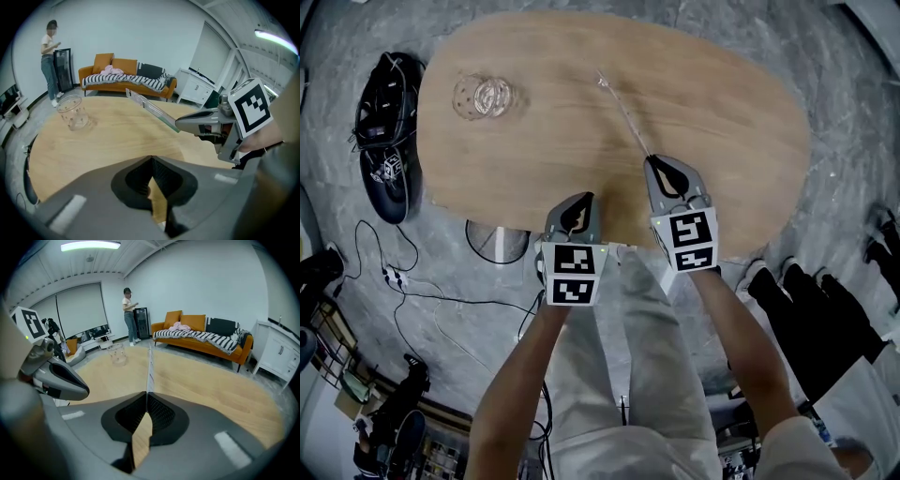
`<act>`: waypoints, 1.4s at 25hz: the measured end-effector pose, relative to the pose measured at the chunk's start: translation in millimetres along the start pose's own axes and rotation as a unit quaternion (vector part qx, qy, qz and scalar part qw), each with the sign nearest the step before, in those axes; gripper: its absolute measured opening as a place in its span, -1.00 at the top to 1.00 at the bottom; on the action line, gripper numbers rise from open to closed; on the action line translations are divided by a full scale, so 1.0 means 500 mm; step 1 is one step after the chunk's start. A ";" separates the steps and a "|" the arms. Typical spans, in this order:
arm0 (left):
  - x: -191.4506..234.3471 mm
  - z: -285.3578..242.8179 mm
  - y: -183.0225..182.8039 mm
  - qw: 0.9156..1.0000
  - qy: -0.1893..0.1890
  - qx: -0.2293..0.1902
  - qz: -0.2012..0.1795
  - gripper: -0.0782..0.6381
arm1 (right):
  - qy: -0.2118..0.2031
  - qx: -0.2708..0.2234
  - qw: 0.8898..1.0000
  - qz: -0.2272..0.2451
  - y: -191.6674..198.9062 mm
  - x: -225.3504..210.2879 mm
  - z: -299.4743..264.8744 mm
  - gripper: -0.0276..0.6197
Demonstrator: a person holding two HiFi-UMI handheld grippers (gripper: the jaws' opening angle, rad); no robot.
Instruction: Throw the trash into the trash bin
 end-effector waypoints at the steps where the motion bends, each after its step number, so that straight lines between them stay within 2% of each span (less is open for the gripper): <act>1: 0.008 0.005 0.004 1.000 -0.002 -0.002 0.004 0.78 | -0.002 0.001 1.000 0.003 -0.002 0.010 -0.004 0.78; 7: 0.048 0.034 0.028 0.999 -0.023 -0.007 0.028 0.78 | -0.033 0.009 0.999 0.010 -0.013 0.068 -0.009 0.78; 18: 0.129 0.127 0.056 0.994 -0.067 -0.031 0.086 0.78 | -0.118 0.004 0.991 0.066 -0.064 0.223 -0.016 0.78; 23: 0.174 0.176 0.088 0.988 -0.087 -0.050 0.115 0.78 | -0.148 0.000 0.985 0.085 -0.074 0.306 -0.041 0.78; 35: 0.271 0.287 0.202 0.973 -0.138 -0.062 0.173 0.78 | -0.216 0.017 0.969 0.115 -0.057 0.507 -0.082 0.78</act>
Point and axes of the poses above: the fingertips, and each gripper's own axes: z backward along the fingers, x to its left, y out of its underside, the point moved 2 cm from there along z, backward along the fingers, and after that the axes turned 7 degrees about -x, right-handed, at the moved point
